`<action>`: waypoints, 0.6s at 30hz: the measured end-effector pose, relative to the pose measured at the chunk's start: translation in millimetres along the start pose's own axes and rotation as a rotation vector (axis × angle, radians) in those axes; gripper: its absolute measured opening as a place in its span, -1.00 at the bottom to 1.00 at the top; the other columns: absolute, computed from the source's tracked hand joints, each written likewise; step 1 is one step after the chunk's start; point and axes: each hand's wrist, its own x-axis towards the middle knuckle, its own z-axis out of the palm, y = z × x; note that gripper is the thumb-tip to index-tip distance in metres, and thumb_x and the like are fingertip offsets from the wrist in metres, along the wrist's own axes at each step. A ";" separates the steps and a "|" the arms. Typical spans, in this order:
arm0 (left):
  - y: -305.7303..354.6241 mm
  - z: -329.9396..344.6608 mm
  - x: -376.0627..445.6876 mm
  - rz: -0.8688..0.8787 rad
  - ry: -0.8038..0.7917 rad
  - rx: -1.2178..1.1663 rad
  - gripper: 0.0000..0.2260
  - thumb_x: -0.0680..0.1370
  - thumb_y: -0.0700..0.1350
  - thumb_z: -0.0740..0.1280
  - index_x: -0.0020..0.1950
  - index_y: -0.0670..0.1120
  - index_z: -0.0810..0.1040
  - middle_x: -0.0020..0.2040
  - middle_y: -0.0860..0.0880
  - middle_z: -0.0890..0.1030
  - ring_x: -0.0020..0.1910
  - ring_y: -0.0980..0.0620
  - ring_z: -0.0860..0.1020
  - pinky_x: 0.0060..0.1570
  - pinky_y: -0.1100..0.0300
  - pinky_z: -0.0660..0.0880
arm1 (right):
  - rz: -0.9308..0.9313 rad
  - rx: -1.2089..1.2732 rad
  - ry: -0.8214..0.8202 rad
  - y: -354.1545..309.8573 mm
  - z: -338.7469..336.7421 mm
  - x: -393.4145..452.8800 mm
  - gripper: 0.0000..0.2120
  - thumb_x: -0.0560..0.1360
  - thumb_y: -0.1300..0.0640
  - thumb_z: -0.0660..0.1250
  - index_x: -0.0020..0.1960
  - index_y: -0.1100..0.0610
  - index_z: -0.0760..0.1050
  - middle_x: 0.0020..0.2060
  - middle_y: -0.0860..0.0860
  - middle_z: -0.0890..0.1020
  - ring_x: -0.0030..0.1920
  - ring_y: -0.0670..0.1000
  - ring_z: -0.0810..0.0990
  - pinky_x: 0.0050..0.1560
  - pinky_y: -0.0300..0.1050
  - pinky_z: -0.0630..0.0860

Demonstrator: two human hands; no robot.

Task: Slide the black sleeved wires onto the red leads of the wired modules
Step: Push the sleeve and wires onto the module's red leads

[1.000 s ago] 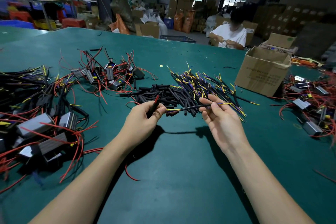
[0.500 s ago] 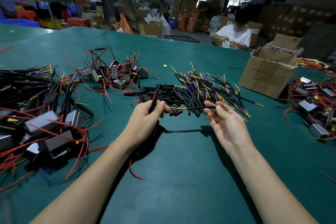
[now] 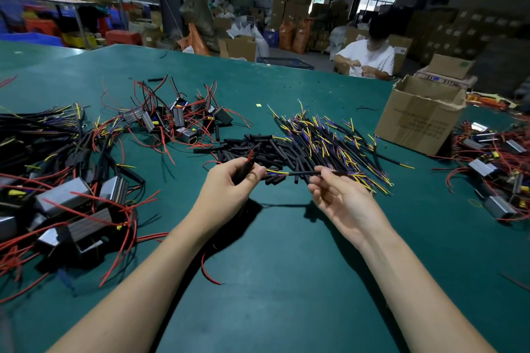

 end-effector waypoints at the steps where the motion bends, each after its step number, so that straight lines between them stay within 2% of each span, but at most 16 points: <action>1: -0.2 0.5 0.0 0.003 0.012 0.002 -0.87 0.57 -0.13 0.32 -0.15 -0.11 0.59 -0.47 0.12 0.46 -0.45 0.22 0.33 -0.39 0.33 0.27 | 0.036 0.055 0.021 -1.0 1.4 0.8 -0.89 0.56 0.27 0.26 -0.07 0.29 0.55 -0.34 0.10 0.62 -0.31 -0.01 0.61 -0.35 -0.30 0.57; 3: 0.2 1.7 0.7 0.001 0.042 -0.013 -0.91 0.56 -0.14 0.34 -0.05 -0.12 0.63 -0.26 0.06 0.63 -0.30 0.25 0.50 -0.23 0.38 0.40 | 0.075 0.239 0.080 -7.8 2.7 5.5 -0.87 0.57 0.30 0.24 -0.11 0.31 0.52 -0.36 0.13 0.61 -0.25 0.02 0.58 -0.39 -0.30 0.56; 5: 0.7 2.5 0.7 0.001 0.055 -0.033 -0.91 0.55 -0.17 0.34 0.01 -0.11 0.63 -0.19 0.10 0.65 -0.23 0.36 0.54 -0.16 0.49 0.39 | 0.038 0.387 0.162 -19.3 1.2 13.8 -0.85 0.58 0.33 0.19 -0.13 0.33 0.47 -0.30 0.16 0.57 -0.22 0.04 0.56 -0.41 -0.30 0.56; 9: -2.0 2.2 0.5 0.003 0.044 0.025 -0.91 0.56 -0.14 0.34 0.00 -0.06 0.63 -0.43 0.26 0.53 -0.40 0.34 0.44 -0.30 0.47 0.32 | -0.063 0.606 0.245 -50.7 -4.7 36.1 -0.80 0.63 0.36 0.04 -0.08 0.33 0.40 -0.13 0.18 0.54 -0.21 0.05 0.56 -0.35 -0.29 0.54; 11: -2.5 2.2 0.6 0.005 0.056 0.040 -0.91 0.56 -0.13 0.34 -0.01 -0.05 0.64 -0.41 0.21 0.56 -0.38 0.26 0.46 -0.28 0.36 0.37 | -0.140 0.669 0.276 -66.4 -5.2 49.8 -0.78 0.63 0.37 -0.03 0.10 0.38 0.38 0.05 0.23 0.52 -0.05 0.11 0.61 -0.28 -0.25 0.57; 13: -3.1 2.8 1.0 -0.005 0.063 0.039 -0.91 0.55 -0.12 0.35 -0.02 -0.04 0.65 -0.27 0.06 0.65 -0.24 0.06 0.57 -0.16 0.19 0.46 | -0.144 0.684 0.305 -74.8 -2.0 61.3 -0.70 0.64 0.36 -0.03 0.33 0.37 0.27 0.25 0.27 0.45 0.21 0.19 0.54 -0.09 -0.13 0.56; 14: -3.3 2.9 1.2 -0.008 0.061 0.042 -0.91 0.55 -0.11 0.35 -0.02 -0.03 0.65 -0.21 -0.02 0.67 -0.17 -0.02 0.59 -0.11 0.14 0.48 | -0.105 0.638 0.310 -73.8 1.1 64.3 -0.70 0.63 0.36 -0.01 0.35 0.36 0.25 0.29 0.28 0.42 0.25 0.21 0.51 -0.05 -0.09 0.56; 15: -3.5 3.3 1.4 -0.009 0.059 0.044 -0.91 0.55 -0.11 0.35 -0.02 -0.01 0.65 -0.18 -0.07 0.67 -0.12 -0.06 0.60 -0.07 0.10 0.50 | -0.068 0.541 0.311 -69.8 5.3 65.4 -0.73 0.63 0.37 0.02 0.31 0.36 0.27 0.25 0.29 0.44 0.20 0.22 0.54 -0.08 -0.11 0.58; 17: -4.0 3.2 1.4 -0.011 0.055 0.045 -0.92 0.54 -0.11 0.36 -0.04 0.01 0.65 -0.16 -0.09 0.67 -0.10 -0.10 0.60 -0.04 0.05 0.50 | -0.055 0.220 0.343 -57.3 14.9 65.8 -0.87 0.60 0.39 0.09 0.10 0.38 0.37 -0.03 0.25 0.54 -0.12 0.13 0.62 -0.34 -0.24 0.58; 18: -4.0 3.2 1.4 -0.014 0.053 0.045 -0.92 0.54 -0.11 0.36 -0.04 0.02 0.64 -0.16 -0.09 0.68 -0.09 -0.10 0.60 -0.03 0.03 0.51 | -0.089 -0.009 0.398 -51.4 18.3 65.2 -0.91 0.57 0.40 0.14 -0.03 0.37 0.42 -0.18 0.19 0.54 -0.29 0.07 0.58 -0.44 -0.26 0.54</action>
